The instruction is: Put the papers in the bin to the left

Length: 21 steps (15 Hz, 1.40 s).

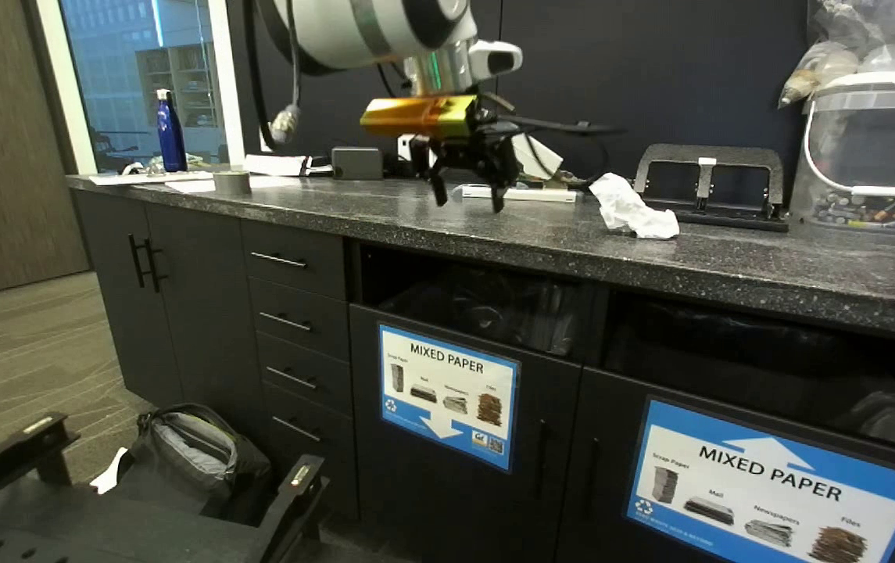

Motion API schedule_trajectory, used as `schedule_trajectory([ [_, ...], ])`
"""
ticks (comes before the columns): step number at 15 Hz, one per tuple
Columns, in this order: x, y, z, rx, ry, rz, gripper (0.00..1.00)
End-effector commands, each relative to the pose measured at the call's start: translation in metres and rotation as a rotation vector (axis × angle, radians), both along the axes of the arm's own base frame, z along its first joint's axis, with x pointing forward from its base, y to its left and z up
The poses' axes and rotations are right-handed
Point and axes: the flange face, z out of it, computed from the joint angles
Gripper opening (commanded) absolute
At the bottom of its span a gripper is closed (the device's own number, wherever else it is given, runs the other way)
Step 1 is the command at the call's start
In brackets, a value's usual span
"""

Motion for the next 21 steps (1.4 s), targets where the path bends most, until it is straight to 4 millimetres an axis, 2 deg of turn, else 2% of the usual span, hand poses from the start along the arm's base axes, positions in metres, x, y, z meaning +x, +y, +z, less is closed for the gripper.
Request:
schedule_trajectory([
  [1, 0.016, -0.045, 0.074, -0.105, -0.051, -0.116, 1.0],
  [3, 0.023, -0.065, 0.094, -0.136, -0.053, -0.165, 1.0],
  [5, 0.033, -0.082, 0.099, -0.133, -0.038, -0.188, 1.0],
  [9, 0.056, -0.113, 0.087, -0.087, -0.013, -0.228, 1.0],
  [12, 0.079, -0.145, 0.08, 0.023, -0.021, -0.34, 1.0],
  [16, 0.11, -0.186, 0.087, 0.139, -0.054, -0.493, 1.0],
  [21, 0.129, -0.226, 0.067, 0.213, 0.064, -0.641, 1.0],
])
